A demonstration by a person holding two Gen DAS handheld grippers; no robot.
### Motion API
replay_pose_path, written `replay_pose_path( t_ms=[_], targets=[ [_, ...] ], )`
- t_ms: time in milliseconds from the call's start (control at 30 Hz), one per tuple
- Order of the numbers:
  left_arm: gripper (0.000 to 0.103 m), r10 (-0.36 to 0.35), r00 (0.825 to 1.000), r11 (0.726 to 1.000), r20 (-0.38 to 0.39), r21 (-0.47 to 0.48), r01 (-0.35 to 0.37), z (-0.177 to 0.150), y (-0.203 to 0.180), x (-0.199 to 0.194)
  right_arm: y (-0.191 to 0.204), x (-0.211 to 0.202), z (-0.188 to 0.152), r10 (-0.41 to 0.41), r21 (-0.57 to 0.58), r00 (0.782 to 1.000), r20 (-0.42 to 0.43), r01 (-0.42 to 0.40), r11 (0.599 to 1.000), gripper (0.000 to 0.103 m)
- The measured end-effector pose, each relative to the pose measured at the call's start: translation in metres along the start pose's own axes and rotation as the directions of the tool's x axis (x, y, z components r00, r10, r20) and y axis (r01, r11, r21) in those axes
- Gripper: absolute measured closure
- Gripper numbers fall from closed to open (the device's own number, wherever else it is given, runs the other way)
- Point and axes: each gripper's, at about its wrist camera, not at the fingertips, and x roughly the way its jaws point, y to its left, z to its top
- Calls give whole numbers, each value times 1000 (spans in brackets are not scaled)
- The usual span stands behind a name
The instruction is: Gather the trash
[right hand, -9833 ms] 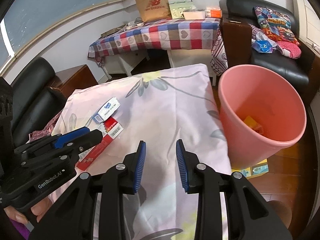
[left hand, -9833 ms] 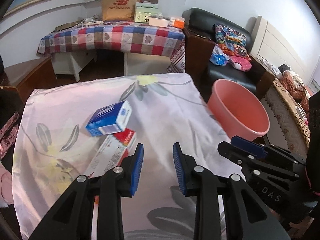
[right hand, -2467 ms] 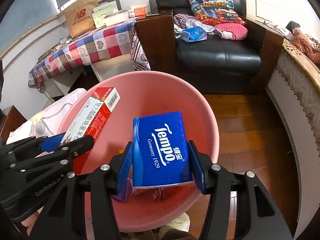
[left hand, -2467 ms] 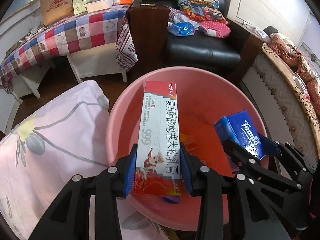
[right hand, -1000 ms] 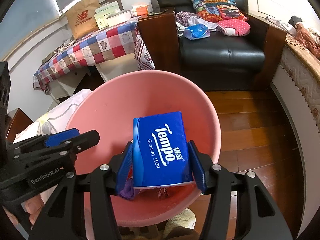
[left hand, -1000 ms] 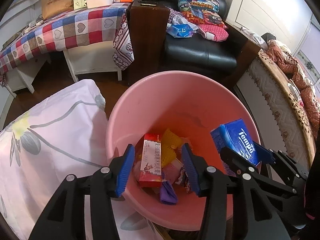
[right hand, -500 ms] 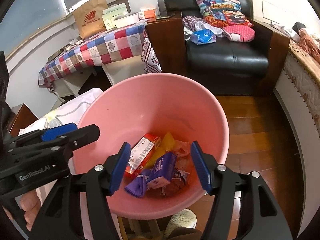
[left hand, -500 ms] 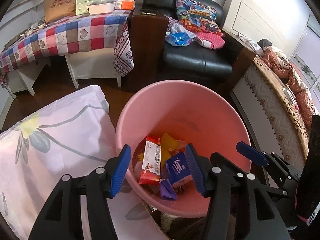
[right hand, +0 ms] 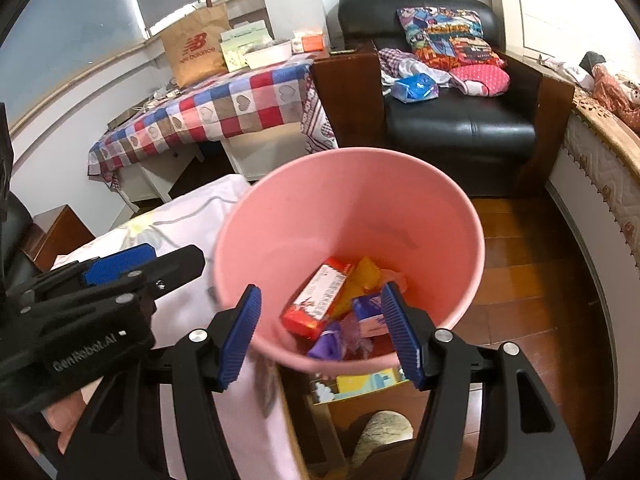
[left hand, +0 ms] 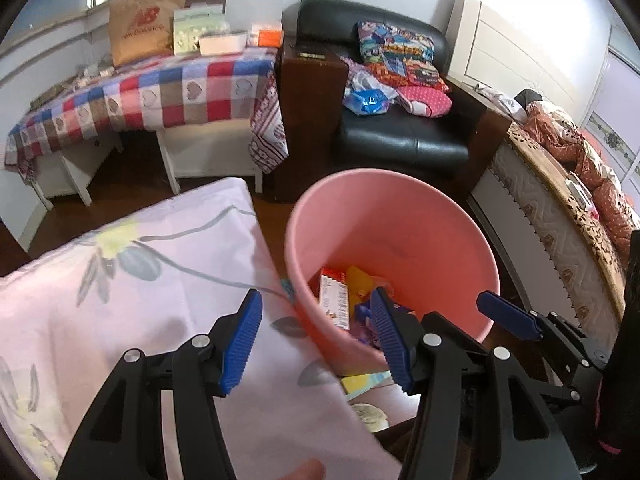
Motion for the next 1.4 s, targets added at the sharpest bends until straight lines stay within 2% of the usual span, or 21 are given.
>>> replay_pose_path(
  t_ms=[100, 233, 333, 533, 967, 1400],
  targets=[
    [48, 10, 1000, 1000, 28, 2, -10, -9, 6, -16, 14, -9, -8, -10, -19, 1000, 14, 10, 1000, 40],
    [53, 24, 999, 1000, 44, -8, -24, -20, 17, -32, 27, -19, -18, -21, -21, 999, 39, 22, 1000, 40],
    [62, 31, 999, 999, 41, -18, -30, -29, 25, -40, 39, -28, -28, -45, -19, 997, 69, 47, 999, 40],
    [73, 49, 997, 998, 52, -33, -47, -46, 39, -57, 54, -36, -39, -53, -24, 995, 79, 56, 998, 40],
    [78, 102, 989, 994, 106, -50, -97, -72, 59, -95, 81, -46, -53, -75, -69, 993, 89, 81, 994, 40],
    [80, 109, 988, 993, 106, -65, -102, -82, 66, -100, 84, -49, -58, -84, -66, 992, 97, 91, 994, 40]
  ],
)
